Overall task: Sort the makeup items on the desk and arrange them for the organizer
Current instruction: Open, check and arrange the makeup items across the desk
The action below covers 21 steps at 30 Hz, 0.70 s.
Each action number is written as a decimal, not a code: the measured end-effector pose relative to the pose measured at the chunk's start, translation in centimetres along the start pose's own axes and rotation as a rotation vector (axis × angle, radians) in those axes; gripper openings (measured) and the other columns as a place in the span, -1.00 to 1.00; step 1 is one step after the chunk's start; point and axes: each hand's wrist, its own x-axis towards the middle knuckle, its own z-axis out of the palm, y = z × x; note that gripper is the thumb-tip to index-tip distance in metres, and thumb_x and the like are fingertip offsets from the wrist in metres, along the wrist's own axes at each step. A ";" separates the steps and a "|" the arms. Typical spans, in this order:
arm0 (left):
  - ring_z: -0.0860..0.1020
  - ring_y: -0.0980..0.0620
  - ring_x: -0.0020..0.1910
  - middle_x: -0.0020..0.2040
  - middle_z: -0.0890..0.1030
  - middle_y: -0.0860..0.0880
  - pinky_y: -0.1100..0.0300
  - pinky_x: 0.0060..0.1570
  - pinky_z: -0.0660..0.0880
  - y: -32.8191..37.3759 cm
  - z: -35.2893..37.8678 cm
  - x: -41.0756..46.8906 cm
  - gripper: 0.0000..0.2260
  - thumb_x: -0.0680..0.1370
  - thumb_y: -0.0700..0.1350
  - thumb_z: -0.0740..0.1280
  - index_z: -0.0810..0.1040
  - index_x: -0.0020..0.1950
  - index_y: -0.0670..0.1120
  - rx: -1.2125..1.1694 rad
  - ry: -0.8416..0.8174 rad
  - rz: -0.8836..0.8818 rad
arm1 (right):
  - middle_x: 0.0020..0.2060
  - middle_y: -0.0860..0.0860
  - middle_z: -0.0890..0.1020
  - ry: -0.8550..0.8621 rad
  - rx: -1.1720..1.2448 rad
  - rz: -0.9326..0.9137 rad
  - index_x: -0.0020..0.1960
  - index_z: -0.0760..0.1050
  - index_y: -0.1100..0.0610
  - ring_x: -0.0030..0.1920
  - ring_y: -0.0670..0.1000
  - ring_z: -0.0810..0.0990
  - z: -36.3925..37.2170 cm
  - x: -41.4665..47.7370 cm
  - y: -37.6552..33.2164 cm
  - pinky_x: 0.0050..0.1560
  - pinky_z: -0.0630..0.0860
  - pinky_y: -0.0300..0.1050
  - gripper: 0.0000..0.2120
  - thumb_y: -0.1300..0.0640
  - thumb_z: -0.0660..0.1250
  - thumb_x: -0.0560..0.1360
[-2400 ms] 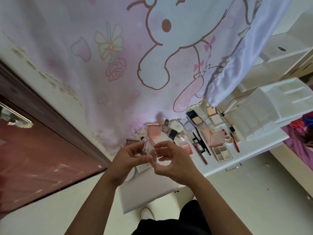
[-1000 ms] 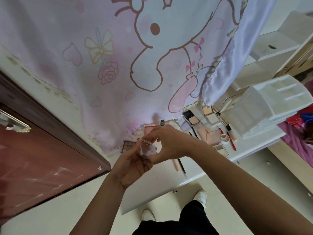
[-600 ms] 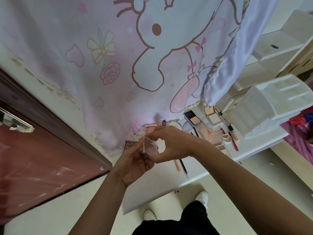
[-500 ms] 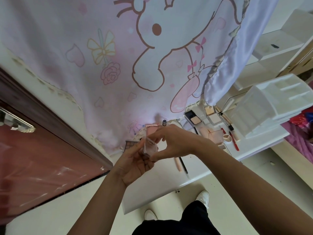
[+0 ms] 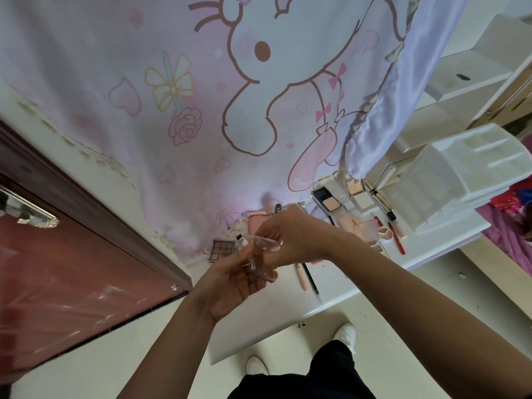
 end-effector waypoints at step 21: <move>0.57 -0.06 -0.02 0.01 0.68 -0.13 0.17 -0.19 0.47 -1.9 -2.5 1.8 -0.69 0.51 0.01 0.39 0.66 0.16 -0.12 0.353 0.247 0.017 | -0.15 -0.12 0.72 0.336 0.262 0.264 0.10 0.69 0.05 -0.16 -0.24 0.64 1.5 -1.4 5.8 0.00 0.55 -0.32 -0.82 0.04 0.40 0.56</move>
